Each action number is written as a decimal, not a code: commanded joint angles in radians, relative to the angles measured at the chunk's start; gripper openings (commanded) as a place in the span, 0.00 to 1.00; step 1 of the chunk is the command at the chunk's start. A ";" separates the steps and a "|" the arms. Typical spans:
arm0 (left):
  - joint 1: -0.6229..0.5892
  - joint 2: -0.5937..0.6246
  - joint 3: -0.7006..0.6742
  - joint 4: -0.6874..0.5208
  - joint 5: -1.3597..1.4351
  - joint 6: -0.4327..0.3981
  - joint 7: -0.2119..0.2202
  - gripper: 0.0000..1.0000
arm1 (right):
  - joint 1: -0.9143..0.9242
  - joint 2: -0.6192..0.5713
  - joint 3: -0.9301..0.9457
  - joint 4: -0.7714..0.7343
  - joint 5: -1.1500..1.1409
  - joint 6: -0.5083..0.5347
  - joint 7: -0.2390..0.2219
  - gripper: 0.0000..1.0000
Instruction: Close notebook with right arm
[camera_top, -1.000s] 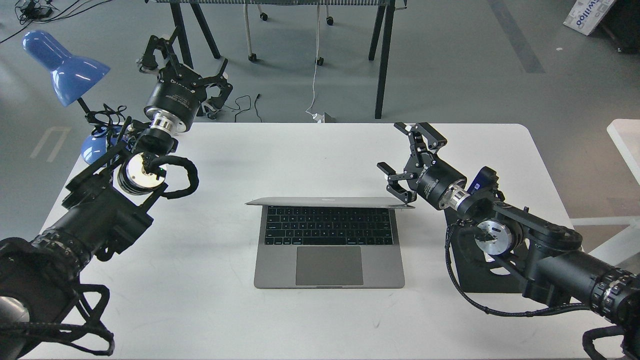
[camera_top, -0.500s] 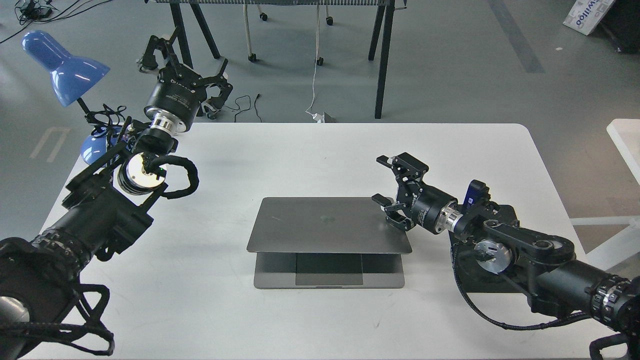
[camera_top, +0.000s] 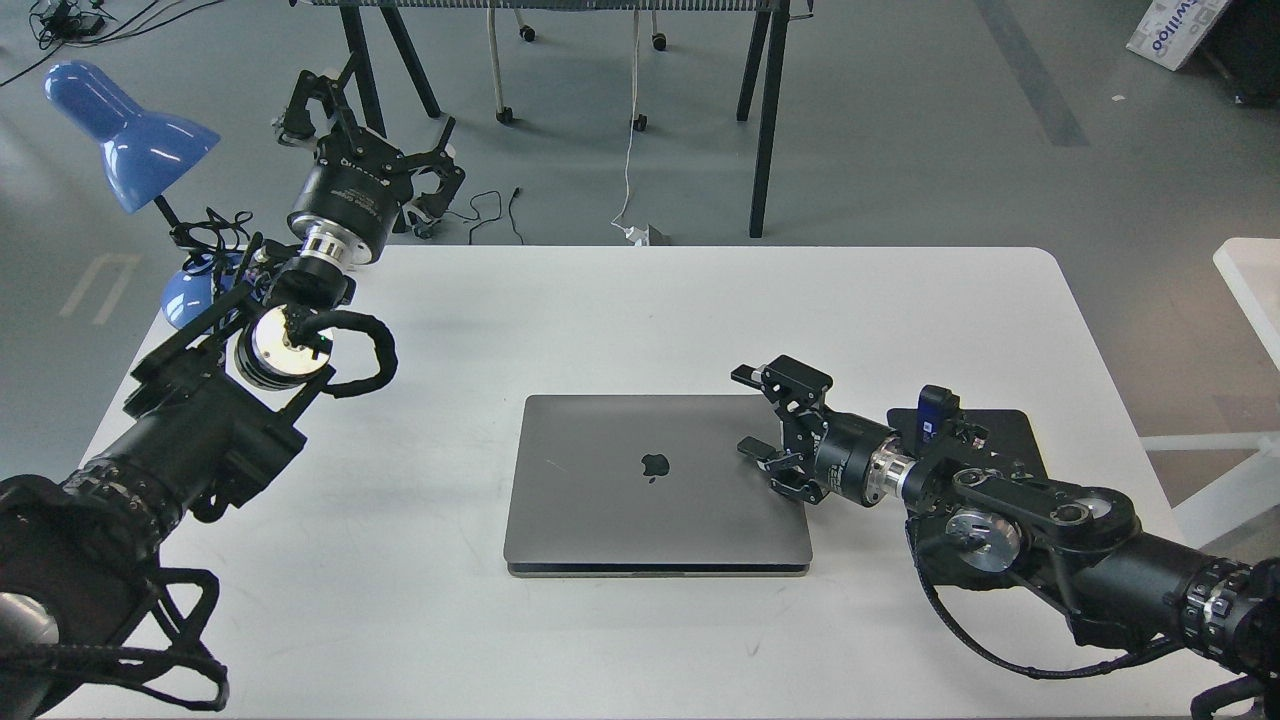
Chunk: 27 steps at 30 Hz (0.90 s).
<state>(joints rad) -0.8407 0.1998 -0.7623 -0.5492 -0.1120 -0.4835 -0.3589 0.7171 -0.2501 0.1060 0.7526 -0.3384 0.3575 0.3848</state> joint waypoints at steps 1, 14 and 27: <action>0.000 0.001 0.000 0.000 0.000 0.000 0.000 1.00 | -0.005 0.000 -0.006 0.002 -0.004 -0.002 -0.003 1.00; 0.000 0.000 0.000 0.000 0.000 0.000 0.000 1.00 | -0.002 -0.035 -0.026 0.016 -0.002 -0.002 0.000 1.00; 0.000 0.000 0.001 0.000 0.000 -0.001 0.000 1.00 | -0.005 -0.086 0.518 0.037 0.012 0.052 0.005 1.00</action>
<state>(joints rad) -0.8406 0.1995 -0.7614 -0.5491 -0.1120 -0.4843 -0.3590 0.7120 -0.3303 0.4762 0.7896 -0.3348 0.3945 0.3987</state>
